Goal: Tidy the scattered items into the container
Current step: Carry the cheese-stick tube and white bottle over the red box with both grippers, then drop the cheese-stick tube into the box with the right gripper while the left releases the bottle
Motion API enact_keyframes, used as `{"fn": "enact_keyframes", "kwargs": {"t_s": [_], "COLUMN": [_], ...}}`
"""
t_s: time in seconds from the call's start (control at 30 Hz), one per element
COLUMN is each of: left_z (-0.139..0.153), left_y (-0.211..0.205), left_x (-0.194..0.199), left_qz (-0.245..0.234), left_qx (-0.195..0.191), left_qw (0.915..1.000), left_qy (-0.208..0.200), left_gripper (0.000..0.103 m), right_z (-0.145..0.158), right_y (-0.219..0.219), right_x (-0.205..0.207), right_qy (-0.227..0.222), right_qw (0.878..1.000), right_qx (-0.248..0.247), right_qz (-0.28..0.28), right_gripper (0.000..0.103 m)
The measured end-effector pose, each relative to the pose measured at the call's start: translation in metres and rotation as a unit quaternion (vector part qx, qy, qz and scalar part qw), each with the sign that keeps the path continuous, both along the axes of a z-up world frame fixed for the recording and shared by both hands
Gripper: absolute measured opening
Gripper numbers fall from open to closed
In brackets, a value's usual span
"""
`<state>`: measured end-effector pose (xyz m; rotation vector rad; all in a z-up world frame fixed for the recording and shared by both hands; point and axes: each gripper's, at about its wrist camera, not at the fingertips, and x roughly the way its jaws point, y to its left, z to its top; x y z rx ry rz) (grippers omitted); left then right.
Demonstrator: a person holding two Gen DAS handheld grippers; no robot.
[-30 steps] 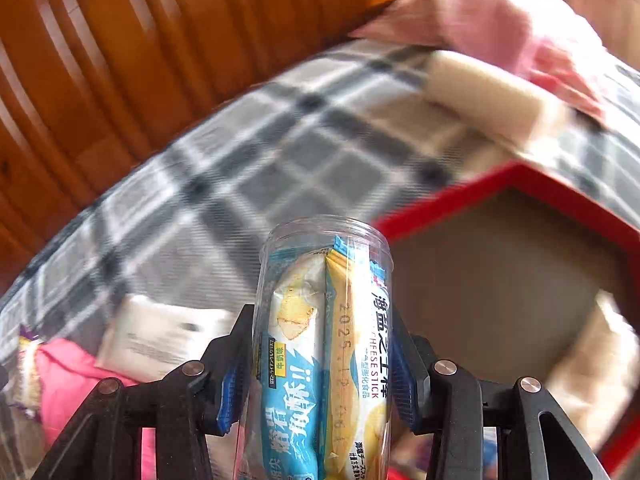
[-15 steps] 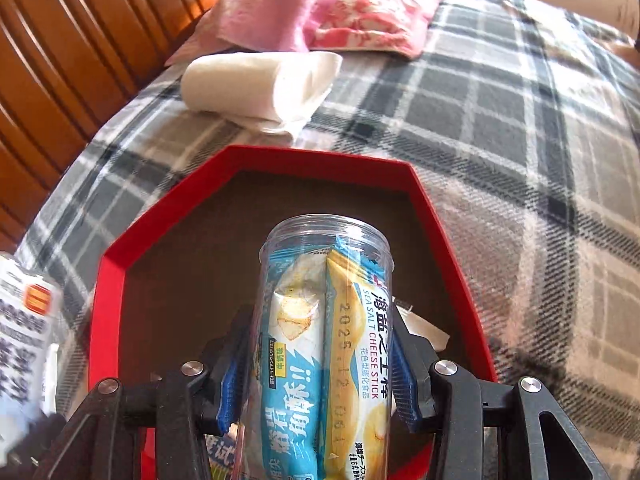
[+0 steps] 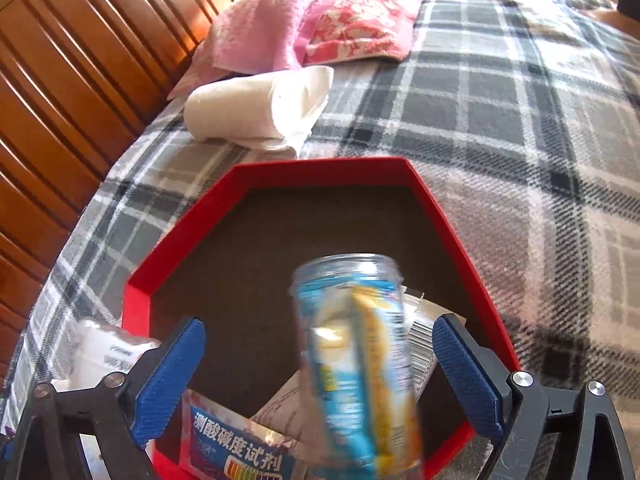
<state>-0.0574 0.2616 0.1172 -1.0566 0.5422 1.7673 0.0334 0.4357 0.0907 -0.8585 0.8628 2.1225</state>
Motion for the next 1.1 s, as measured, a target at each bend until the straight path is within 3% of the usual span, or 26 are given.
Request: {"fn": "enact_keyframes", "kwargs": {"t_s": [0.1, 0.23, 0.3, 0.37, 0.43, 0.6, 0.63, 0.7, 0.8, 0.87, 0.97, 1.03, 1.1], "left_z": [0.011, 0.030, 0.034, 0.033, 0.026, -0.011, -0.018, -0.026, -0.032, -0.035, -0.036, -0.036, -0.034], "left_y": [-0.028, -0.079, -0.109, -0.150, -0.191, -0.273, -0.285, -0.302, -0.316, -0.318, -0.311, -0.302, -0.291], "left_x": [-0.005, -0.024, -0.041, -0.061, -0.082, -0.128, -0.133, -0.135, -0.133, -0.129, -0.124, -0.122, -0.119], "left_qz": [0.039, 0.108, 0.151, 0.211, 0.272, 0.379, 0.392, 0.406, 0.400, 0.395, 0.389, 0.381, 0.377], "left_qx": [0.009, 0.027, 0.017, 0.009, -0.013, -0.082, -0.094, -0.088, -0.074, -0.083, -0.100, -0.101, -0.098], "left_qw": [0.9985, 0.9901, 0.9835, 0.9713, 0.9562, 0.9187, 0.9128, 0.9085, 0.9130, 0.9146, 0.9142, 0.9172, 0.9198], "left_qy": [0.038, 0.085, 0.099, 0.108, 0.108, 0.075, 0.066, 0.049, 0.025, 0.030, 0.056, 0.055, 0.048], "left_gripper": [0.103, 0.103, 0.103, 0.103, 0.103, 0.103, 0.103, 0.103, 0.103, 0.103, 0.103, 0.103, 0.103], "right_z": [0.008, 0.022, 0.031, 0.039, 0.045, 0.048, 0.043, 0.027, 0.001, -0.015, -0.053, -0.076, -0.078], "right_y": [-0.014, -0.038, -0.055, -0.075, -0.099, -0.179, -0.194, -0.214, -0.227, -0.222, -0.205, -0.193, -0.187], "right_x": [-0.004, -0.017, -0.031, -0.048, -0.070, -0.129, -0.141, -0.159, -0.160, -0.147, -0.137, -0.128, -0.123], "right_qy": [-0.010, -0.013, -0.018, -0.019, -0.007, 0.031, 0.030, -0.008, -0.079, -0.112, -0.185, -0.169, -0.138], "right_qw": [1.000, 0.998, 0.994, 0.988, 0.978, 0.930, 0.920, 0.913, 0.921, 0.933, 0.941, 0.951, 0.963], "right_qx": [0.018, 0.050, 0.077, 0.095, 0.091, 0.091, 0.094, 0.106, 0.135, 0.140, 0.068, -0.010, -0.016], "right_qz": [0.004, 0.040, 0.074, 0.119, 0.188, 0.356, 0.380, 0.394, 0.356, 0.313, 0.276, 0.260, 0.229], "right_gripper": [0.099, 0.100, 0.101, 0.101, 0.101, 0.103, 0.103, 0.103, 0.103, 0.103, 0.100, 0.083, 0.078]}}
